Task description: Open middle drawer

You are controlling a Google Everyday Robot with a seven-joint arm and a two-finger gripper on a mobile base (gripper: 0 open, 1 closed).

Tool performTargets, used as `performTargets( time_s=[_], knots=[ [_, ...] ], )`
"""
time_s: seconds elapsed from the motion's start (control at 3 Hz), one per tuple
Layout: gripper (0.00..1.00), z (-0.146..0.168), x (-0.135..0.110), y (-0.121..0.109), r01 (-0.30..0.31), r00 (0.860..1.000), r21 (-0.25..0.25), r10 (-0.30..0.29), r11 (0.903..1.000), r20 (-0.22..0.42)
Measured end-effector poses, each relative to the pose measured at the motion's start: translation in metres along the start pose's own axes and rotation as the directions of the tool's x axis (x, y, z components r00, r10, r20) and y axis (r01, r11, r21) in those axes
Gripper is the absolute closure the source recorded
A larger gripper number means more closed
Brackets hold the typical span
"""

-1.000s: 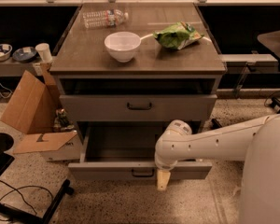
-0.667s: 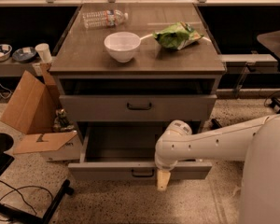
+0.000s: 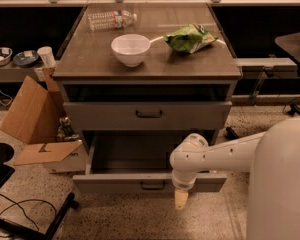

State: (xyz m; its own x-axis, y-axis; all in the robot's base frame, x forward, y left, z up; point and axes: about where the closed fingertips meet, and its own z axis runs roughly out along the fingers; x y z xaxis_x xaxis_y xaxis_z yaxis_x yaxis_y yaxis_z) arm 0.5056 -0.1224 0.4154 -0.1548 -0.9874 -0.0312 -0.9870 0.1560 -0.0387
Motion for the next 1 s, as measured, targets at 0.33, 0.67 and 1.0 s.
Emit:
performTargets(
  time_s=[0.33,0.67,1.0],
  knots=[
    [0.43,0.011,0.023,0.027,-0.061,0.998,-0.065,0.06,0.996,-0.018],
    [0.65,0.009,0.022,0.027,-0.061,0.998,-0.065,0.06,0.996,-0.018],
    [0.87,0.005,0.038,0.043,-0.101,0.995,-0.07,0.099,0.9924,-0.029]
  ],
)
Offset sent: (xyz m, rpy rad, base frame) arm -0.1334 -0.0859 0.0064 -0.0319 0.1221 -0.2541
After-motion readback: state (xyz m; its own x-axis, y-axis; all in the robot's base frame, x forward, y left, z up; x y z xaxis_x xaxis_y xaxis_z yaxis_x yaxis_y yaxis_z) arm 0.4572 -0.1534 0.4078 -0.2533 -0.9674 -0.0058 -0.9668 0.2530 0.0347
